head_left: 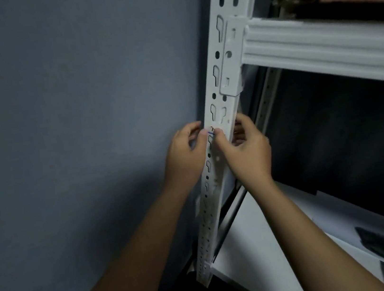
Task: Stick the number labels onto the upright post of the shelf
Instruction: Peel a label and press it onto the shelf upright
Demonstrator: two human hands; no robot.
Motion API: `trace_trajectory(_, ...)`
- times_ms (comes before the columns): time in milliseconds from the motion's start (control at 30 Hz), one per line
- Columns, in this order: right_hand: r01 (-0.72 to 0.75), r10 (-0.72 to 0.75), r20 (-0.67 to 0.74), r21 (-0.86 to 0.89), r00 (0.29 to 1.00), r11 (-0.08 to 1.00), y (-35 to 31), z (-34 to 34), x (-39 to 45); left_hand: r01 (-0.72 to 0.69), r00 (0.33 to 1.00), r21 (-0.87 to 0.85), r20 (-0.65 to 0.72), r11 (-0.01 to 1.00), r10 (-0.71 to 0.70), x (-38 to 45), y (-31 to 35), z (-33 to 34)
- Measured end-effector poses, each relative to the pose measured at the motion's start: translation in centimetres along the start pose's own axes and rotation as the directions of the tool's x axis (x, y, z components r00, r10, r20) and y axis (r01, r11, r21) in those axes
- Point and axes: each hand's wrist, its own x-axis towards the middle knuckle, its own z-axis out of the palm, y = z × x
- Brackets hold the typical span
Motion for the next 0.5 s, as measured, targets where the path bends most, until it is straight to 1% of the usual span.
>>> trace_trajectory(100, 0.054, -0.054, 0.034, 0.020, 0.998, 0.998, 0.5, -0.7, 0.2, -0.017, 0.999, -0.138, 0.033, 0.990, 0.022, 0.1, 0.0, 0.8)
trace_trajectory(233, 0.060, -0.064, 0.099, 0.039, 0.993, 0.997, 0.7, -1.2, 0.7, -0.014, 0.999, -0.209, 0.027, 0.978, 0.020, -0.2, -0.1, 1.2)
trace_trajectory(300, 0.055, -0.058, 0.100, 0.037, 0.993, 0.998, 0.8, -1.2, 0.6, -0.004, 1.000, -0.229, 0.023, 0.974, 0.009, -0.3, -0.1, 1.2)
trace_trajectory(500, 0.045, -0.051, 0.101, 0.063, 0.994, 0.997, 1.1, -1.0, 0.5, 0.022, 1.000, -0.213, 0.021, 0.977, -0.018, 0.3, 0.0, 0.7)
